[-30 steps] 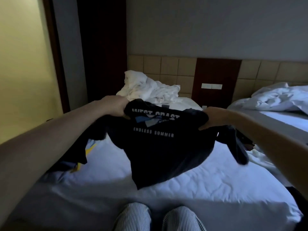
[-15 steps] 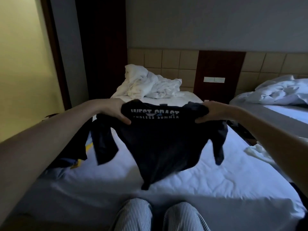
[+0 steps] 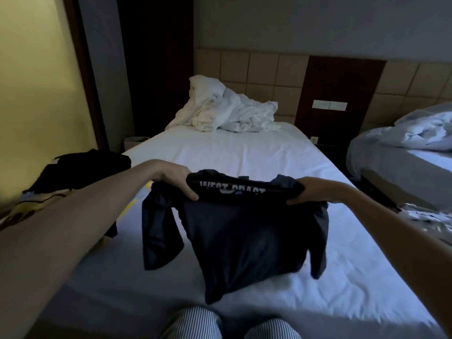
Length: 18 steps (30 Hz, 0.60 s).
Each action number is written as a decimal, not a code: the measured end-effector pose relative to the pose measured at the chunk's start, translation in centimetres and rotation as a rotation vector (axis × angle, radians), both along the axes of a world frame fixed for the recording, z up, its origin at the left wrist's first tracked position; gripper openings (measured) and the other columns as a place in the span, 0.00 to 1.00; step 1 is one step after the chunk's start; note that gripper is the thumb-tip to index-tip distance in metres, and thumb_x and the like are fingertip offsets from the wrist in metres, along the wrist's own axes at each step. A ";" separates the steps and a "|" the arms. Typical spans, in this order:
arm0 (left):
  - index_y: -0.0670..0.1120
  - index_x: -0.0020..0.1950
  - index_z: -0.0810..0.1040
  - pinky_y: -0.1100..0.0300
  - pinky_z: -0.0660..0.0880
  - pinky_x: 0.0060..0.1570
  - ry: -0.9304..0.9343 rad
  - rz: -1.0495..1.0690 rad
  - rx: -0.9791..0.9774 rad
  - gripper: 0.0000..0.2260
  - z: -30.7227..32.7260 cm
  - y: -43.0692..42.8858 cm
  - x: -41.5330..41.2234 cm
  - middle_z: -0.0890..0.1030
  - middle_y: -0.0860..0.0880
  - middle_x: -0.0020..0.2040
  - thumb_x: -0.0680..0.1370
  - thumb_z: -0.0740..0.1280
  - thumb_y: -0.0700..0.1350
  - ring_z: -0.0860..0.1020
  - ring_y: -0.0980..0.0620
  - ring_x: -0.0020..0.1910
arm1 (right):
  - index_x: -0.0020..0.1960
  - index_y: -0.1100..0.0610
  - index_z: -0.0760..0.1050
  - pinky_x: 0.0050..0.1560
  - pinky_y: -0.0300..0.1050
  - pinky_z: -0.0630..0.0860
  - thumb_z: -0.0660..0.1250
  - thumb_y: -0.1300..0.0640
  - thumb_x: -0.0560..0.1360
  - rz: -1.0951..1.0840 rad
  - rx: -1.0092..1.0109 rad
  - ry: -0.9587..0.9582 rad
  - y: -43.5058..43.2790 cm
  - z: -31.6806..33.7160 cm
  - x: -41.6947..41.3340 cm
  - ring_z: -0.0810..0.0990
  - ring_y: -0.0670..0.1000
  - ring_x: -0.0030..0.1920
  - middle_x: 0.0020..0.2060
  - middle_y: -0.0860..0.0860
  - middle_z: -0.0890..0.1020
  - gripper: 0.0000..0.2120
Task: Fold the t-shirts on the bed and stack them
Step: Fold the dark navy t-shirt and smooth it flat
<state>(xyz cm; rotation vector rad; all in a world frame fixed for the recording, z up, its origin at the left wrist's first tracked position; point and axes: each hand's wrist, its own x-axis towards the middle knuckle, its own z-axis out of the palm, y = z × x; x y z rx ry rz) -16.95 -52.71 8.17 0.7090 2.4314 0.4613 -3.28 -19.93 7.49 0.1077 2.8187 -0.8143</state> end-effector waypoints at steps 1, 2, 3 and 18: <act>0.47 0.48 0.80 0.60 0.76 0.44 0.070 0.000 0.004 0.11 -0.2 0.7 -1.3 0.82 0.47 0.50 0.70 0.75 0.49 0.81 0.50 0.45 | 0.57 0.58 0.76 0.54 0.45 0.74 0.73 0.54 0.71 -0.002 0.106 0.033 0.2 -0.3 -1.5 0.79 0.52 0.52 0.51 0.52 0.81 0.17; 0.46 0.44 0.79 0.62 0.74 0.41 0.174 0.008 0.011 0.08 -0.3 1.4 -2.7 0.81 0.47 0.47 0.71 0.74 0.47 0.80 0.50 0.43 | 0.57 0.61 0.76 0.52 0.44 0.72 0.72 0.55 0.71 -0.019 0.190 0.107 0.4 -0.6 -3.2 0.78 0.53 0.52 0.50 0.54 0.80 0.17; 0.46 0.41 0.77 0.61 0.73 0.39 0.287 0.017 0.029 0.07 0.0 2.0 -4.1 0.80 0.47 0.43 0.72 0.74 0.47 0.79 0.49 0.42 | 0.57 0.63 0.76 0.49 0.45 0.70 0.71 0.56 0.72 -0.048 0.233 0.214 0.7 -0.6 -5.0 0.77 0.55 0.52 0.50 0.56 0.80 0.16; 0.27 0.52 0.72 0.50 0.71 0.57 0.855 0.608 0.316 0.17 -0.9 5.8 -13.6 0.77 0.39 0.61 0.78 0.65 0.44 0.76 0.40 0.59 | 0.48 0.56 0.77 0.57 0.49 0.65 0.65 0.58 0.71 -0.182 0.575 0.696 2.9 0.0 -19.1 0.76 0.58 0.53 0.45 0.54 0.80 0.07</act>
